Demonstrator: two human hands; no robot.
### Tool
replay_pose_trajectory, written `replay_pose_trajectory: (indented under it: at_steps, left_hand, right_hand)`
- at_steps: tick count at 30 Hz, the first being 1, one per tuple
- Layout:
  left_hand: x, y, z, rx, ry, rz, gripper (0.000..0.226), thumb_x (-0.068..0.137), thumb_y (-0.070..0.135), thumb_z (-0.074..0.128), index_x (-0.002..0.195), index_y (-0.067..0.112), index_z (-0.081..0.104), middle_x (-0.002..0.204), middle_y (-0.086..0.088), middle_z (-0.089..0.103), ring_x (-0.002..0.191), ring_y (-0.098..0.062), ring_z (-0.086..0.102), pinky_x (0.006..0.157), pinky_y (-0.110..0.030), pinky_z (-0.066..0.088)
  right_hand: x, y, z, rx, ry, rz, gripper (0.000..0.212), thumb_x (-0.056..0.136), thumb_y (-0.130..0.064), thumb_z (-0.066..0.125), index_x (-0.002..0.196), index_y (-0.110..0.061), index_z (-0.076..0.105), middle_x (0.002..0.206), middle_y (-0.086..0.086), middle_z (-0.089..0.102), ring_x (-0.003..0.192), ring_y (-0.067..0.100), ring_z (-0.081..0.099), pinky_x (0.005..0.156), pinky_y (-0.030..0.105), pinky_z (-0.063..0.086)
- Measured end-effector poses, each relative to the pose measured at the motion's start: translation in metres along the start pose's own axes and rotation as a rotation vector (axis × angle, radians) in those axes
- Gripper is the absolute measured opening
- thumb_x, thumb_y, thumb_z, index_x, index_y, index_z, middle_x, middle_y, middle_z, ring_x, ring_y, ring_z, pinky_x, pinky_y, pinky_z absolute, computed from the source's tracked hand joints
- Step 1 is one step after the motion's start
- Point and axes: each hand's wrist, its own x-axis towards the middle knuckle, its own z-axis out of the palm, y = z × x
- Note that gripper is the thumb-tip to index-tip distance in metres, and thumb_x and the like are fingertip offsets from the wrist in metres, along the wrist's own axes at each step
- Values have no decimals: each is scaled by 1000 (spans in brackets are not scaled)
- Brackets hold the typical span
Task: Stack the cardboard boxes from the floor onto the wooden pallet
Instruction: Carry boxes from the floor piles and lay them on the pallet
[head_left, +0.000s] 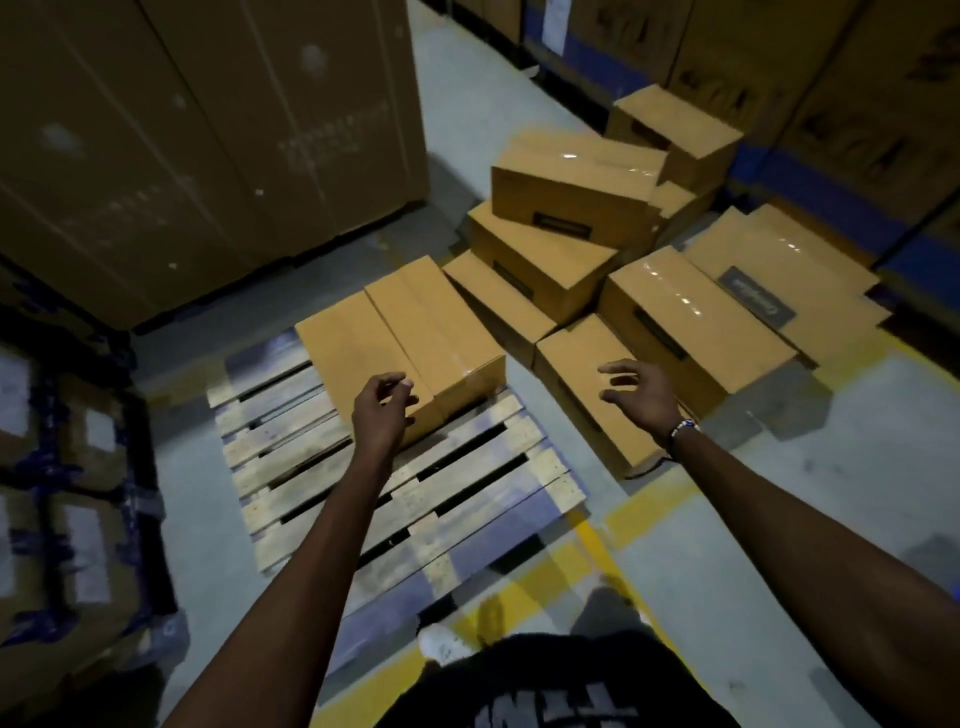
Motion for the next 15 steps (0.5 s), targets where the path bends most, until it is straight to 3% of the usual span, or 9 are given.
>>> replay_pose_trajectory:
  at_steps: [3, 6, 9, 15]
  left_hand:
    - [-17, 0, 46, -17, -15, -28, 16, 100, 25, 70, 114, 17, 72, 114, -8, 74, 94, -20, 75, 75, -40, 60]
    - [-33, 8, 105, -6, -3, -26, 19, 101, 19, 68, 117, 10, 72, 111, -10, 74, 88, -18, 73, 70, -31, 55]
    - [-43, 17, 168, -20, -22, -28, 21, 103, 15, 65, 120, 4, 70, 110, -13, 72, 91, -20, 71, 65, -23, 53]
    - [-66, 49, 286, -83, -104, -19, 18, 104, 17, 64, 118, 7, 69, 103, -5, 71, 88, -14, 70, 66, -24, 53]
  right_hand:
    - [-10, 31, -52, 37, 40, 31, 31, 80, 5, 80, 106, -13, 77, 120, 8, 72, 110, 23, 67, 89, 37, 58]
    - [-16, 59, -112, 74, 69, 51, 31, 83, 7, 78, 111, -6, 75, 119, 10, 71, 107, 24, 66, 78, 15, 53]
    - [-17, 85, -173, 112, 114, 82, 32, 82, 7, 77, 111, -5, 76, 115, 9, 72, 104, 24, 67, 83, 29, 56]
    - [1, 129, -274, 192, 213, 157, 31, 82, 6, 75, 108, -11, 76, 114, 5, 74, 102, 20, 68, 88, 39, 59]
